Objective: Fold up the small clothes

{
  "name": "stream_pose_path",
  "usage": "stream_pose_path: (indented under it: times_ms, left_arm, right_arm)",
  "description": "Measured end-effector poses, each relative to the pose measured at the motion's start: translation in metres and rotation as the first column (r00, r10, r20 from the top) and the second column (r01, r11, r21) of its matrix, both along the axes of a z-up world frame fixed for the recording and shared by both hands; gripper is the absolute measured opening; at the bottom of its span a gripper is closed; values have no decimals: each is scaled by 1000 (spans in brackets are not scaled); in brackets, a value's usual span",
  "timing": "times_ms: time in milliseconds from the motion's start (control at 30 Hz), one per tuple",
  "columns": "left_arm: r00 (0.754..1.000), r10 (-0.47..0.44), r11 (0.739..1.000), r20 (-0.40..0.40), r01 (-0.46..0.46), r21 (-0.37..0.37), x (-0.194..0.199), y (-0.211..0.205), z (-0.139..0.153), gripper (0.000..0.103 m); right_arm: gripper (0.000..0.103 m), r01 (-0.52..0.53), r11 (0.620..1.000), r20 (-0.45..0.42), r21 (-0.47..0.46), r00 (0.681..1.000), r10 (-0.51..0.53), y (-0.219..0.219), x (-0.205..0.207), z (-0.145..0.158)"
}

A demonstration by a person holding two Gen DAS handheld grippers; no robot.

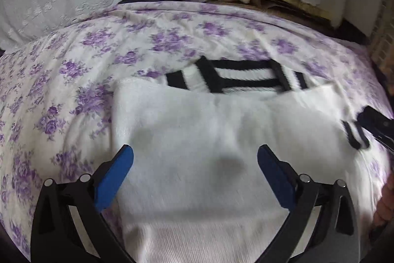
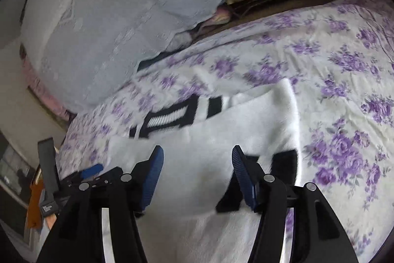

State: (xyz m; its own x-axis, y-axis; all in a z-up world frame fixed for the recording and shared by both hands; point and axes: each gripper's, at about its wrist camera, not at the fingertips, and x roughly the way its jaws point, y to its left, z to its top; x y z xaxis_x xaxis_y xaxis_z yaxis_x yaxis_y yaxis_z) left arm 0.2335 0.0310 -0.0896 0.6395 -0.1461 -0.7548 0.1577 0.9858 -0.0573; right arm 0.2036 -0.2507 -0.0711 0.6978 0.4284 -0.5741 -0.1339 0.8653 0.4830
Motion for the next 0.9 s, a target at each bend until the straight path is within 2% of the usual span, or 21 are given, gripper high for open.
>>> stream_pose_path:
  times_ms: [100, 133, 200, 300, 433, 533, 600, 667, 767, 900]
  left_arm:
    - [999, -19, 998, -30, 21, 66, -6, -4, -21, 99]
    - [1000, -17, 997, -18, 18, 72, -7, -4, -20, 99]
    - [1000, 6, 997, -25, -4, 81, -12, -4, -14, 98]
    - [1000, 10, 998, -17, -9, 58, -44, 7, -11, 98]
    - [996, 32, 999, -89, -35, -27, -80, 37, -25, 98]
    - [993, 65, 993, -94, -73, -87, -100, 55, -23, 98]
    - [992, 68, 991, -108, -79, -108, -112, 60, -26, 98]
    - [992, 65, 992, -111, -76, -104, -125, 62, -28, 98]
    - [993, 44, 993, -111, -56, -107, -144, 61, -29, 98]
    - [993, 13, 988, -119, -31, -152, -161, 67, -31, 98]
  right_arm:
    - [60, -43, 998, -82, -56, 996, 38, 8, 1, -29]
    - [59, -39, 998, -50, -57, 998, 36, 8, -3, -28]
    - [59, -20, 999, -61, -42, 998, 18, 5, -7, -20]
    - [64, -1, 999, -7, -33, 1000, 1, -2, -34, -10]
    - [64, 38, 999, -50, 12, 998, -38, -24, -68, -24]
    - [65, 68, 997, -56, 35, 996, -66, -37, -88, -28]
    - [70, 94, 995, -53, 24, 994, -92, -43, -100, -31]
    - [70, 105, 993, -73, 56, 992, -101, -51, -111, -38]
    - [70, 88, 990, -97, 106, 992, -78, -58, -126, -46]
    - [70, 39, 993, -94, 112, 995, -28, -55, -146, -48]
